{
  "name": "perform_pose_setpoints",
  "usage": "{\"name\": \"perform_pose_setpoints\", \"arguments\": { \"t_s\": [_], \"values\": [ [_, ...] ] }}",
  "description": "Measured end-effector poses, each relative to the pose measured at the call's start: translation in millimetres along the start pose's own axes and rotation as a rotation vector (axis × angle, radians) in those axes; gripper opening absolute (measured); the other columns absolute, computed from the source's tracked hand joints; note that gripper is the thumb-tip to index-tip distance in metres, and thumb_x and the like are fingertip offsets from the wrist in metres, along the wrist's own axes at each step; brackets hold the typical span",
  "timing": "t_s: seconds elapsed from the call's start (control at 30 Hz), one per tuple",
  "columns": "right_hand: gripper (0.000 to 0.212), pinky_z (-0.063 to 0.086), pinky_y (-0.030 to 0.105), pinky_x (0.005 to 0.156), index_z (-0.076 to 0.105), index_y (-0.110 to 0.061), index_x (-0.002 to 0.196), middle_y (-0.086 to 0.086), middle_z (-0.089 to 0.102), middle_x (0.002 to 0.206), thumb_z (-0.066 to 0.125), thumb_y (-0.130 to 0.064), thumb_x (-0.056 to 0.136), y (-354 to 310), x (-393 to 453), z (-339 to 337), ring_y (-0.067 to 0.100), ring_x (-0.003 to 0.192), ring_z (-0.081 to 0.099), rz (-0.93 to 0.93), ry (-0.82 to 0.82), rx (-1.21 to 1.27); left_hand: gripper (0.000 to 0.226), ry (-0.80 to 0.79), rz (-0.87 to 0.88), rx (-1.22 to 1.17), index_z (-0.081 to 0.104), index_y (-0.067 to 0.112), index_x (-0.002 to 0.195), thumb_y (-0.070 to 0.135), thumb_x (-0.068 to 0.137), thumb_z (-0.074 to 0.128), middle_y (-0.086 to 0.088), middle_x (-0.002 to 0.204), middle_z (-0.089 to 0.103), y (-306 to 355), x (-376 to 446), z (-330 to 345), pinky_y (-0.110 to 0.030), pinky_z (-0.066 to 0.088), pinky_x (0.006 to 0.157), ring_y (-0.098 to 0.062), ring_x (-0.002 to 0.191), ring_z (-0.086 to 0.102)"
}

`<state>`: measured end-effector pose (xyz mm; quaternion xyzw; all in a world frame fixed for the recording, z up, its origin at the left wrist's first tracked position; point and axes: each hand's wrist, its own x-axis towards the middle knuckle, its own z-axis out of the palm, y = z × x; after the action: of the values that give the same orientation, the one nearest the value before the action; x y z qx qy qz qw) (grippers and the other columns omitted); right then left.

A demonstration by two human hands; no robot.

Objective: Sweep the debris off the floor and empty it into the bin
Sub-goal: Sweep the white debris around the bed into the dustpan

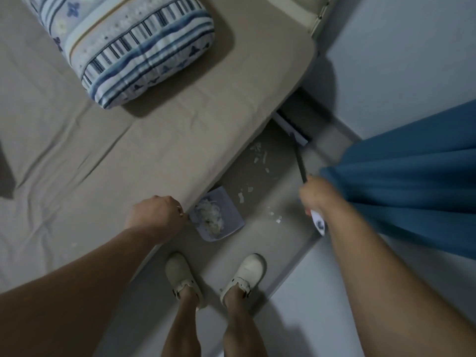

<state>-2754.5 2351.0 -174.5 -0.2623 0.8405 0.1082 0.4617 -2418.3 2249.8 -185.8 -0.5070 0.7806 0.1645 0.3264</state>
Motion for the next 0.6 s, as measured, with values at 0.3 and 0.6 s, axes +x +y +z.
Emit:
{"name": "perform_pose_setpoints", "arguments": {
  "t_s": [0.3, 0.6],
  "values": [
    [0.059, 0.051, 0.038, 0.093, 0.034, -0.023, 0.148, 0.008, 0.049, 0.142, 0.039, -0.014, 0.09, 24, -53, 75, 0.032, 0.117, 0.056, -0.004, -0.124, -0.162, 0.031, -0.003, 0.007, -0.011, 0.073, 0.026, 0.1, 0.044, 0.086, 0.051, -0.004, 0.101, 0.073, 4, -22, 14, -0.032, 0.049, 0.071, -0.031, 0.092, 0.069],
    [0.057, 0.055, 0.037, 0.078, 0.027, -0.032, 0.151, 0.013, 0.063, 0.12, 0.032, -0.022, 0.095, 68, -92, 94, 0.033, 0.096, 0.066, -0.016, -0.009, -0.112, 0.033, 0.027, 0.035, -0.043, 0.072, 0.025, 0.099, 0.046, 0.085, 0.051, -0.008, 0.103, 0.072, -8, -38, 29, -0.034, 0.048, 0.073, -0.033, 0.094, 0.069]
  ]
}}
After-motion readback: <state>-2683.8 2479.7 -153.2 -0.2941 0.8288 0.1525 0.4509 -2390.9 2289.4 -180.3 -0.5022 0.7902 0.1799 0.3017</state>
